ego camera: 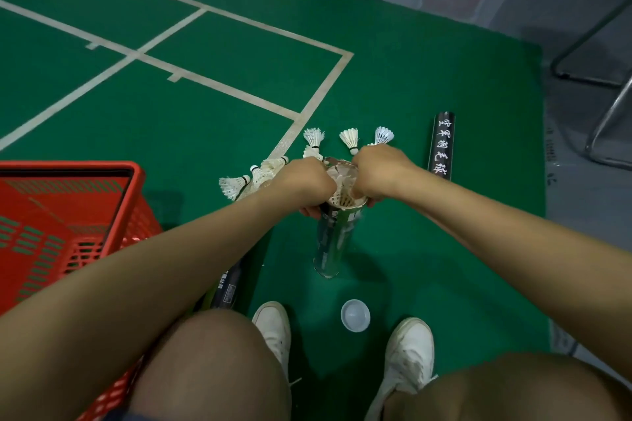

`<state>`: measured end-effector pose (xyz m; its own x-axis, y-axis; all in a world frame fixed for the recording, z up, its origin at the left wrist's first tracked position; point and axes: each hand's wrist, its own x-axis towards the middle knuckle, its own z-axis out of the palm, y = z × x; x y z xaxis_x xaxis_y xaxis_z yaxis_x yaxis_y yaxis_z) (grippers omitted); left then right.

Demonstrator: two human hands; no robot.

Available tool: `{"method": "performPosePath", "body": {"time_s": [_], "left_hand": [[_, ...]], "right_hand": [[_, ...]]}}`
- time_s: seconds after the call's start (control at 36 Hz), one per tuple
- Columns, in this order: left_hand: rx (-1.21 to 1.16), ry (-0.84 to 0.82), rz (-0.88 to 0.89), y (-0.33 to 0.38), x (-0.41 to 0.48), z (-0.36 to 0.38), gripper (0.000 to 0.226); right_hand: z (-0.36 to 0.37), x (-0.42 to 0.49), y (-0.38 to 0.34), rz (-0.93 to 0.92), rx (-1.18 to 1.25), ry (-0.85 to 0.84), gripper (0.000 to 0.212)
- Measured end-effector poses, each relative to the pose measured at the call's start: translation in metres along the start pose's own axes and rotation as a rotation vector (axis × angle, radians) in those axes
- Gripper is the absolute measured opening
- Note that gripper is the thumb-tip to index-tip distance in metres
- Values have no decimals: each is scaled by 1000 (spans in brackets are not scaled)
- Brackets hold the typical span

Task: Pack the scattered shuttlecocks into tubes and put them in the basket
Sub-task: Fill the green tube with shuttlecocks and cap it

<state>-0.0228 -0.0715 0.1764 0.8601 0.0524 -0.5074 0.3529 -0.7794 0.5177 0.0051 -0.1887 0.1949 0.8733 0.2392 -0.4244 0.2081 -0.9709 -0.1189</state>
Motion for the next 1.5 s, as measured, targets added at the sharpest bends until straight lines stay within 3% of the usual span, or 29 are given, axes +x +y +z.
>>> {"method": "performPosePath", "body": {"time_s": [0.11, 0.19, 0.28, 0.36, 0.47, 0.56, 0.61, 0.75, 0.92, 0.97, 1.06, 1.17, 1.33, 1.5], "left_hand": [[46, 59, 46, 2, 0, 1, 25], [-157, 40, 59, -6, 4, 7, 24], [-539, -157, 102, -18, 6, 13, 42], [-627, -263, 203, -26, 10, 20, 66], [-506, -187, 364, -38, 30, 40, 85], [-456, -253, 392, -34, 51, 60, 92], [-501, -252, 390, -30, 65, 73, 83], [-392, -45, 397, -31, 98, 79, 67], [-180, -82, 307, -57, 115, 96, 61], [-56, -73, 242, -67, 124, 103, 62], [43, -144, 152, -86, 136, 115, 60], [245, -216, 86, -113, 143, 137, 68], [453, -251, 19, -136, 143, 169, 77], [387, -231, -32, -153, 137, 181, 70]], "right_hand": [[0, 2, 2, 12, 19, 26, 6], [1, 6, 9, 51, 175, -22, 10], [-6, 10, 26, 80, 438, -72, 18], [-13, 15, 50, 102, 702, -79, 20], [-11, 26, 76, 166, 951, -46, 25], [-8, 35, 88, 184, 1046, -24, 26], [-5, 43, 98, 192, 1141, -42, 27], [18, 63, 125, 190, 1621, -134, 20], [97, 98, 135, 285, 1834, -199, 23], [128, 105, 131, 341, 1751, -189, 26], [187, 106, 125, 390, 1305, -147, 31], [259, 90, 124, 142, 713, -308, 33], [311, 64, 124, -130, 416, -405, 59], [324, 47, 122, -346, 107, -369, 97]]}}
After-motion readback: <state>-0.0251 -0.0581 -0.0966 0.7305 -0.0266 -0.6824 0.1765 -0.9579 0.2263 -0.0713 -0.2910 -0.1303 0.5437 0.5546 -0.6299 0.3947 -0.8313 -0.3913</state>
